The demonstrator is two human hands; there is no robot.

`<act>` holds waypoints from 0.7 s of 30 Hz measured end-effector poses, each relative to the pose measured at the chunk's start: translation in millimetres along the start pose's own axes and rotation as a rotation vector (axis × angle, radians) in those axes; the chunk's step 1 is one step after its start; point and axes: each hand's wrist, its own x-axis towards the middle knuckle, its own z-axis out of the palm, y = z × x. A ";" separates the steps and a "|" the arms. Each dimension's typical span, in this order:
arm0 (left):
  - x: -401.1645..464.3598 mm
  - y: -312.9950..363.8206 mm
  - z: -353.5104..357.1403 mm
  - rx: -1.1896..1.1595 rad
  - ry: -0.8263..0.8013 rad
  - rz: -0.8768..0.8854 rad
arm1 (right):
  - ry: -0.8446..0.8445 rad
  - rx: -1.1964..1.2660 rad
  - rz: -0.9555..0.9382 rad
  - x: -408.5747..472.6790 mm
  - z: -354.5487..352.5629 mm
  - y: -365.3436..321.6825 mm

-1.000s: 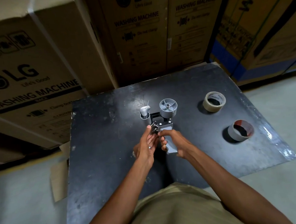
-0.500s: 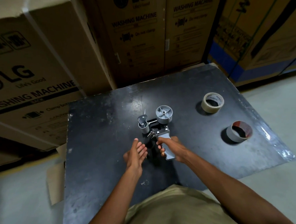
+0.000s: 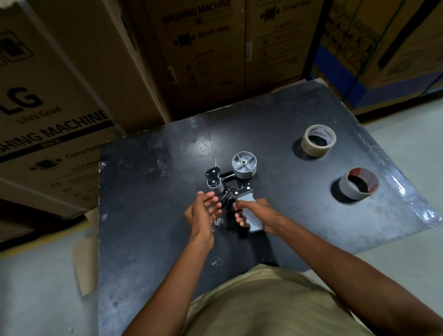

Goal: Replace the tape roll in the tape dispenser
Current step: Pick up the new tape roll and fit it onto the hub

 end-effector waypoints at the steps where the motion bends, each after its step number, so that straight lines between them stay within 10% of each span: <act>1: -0.8 0.5 3.6 0.005 -0.013 0.005 | -0.010 0.009 -0.001 -1.3 -1.5 0.0; 12: -6.1 -2.9 50.7 0.087 -0.158 0.030 | 0.166 -0.113 -0.076 -22.9 -73.9 -37.4; 21: -6.5 -4.3 104.7 0.162 -0.262 0.040 | 0.796 -0.338 -0.374 4.7 -146.6 -102.0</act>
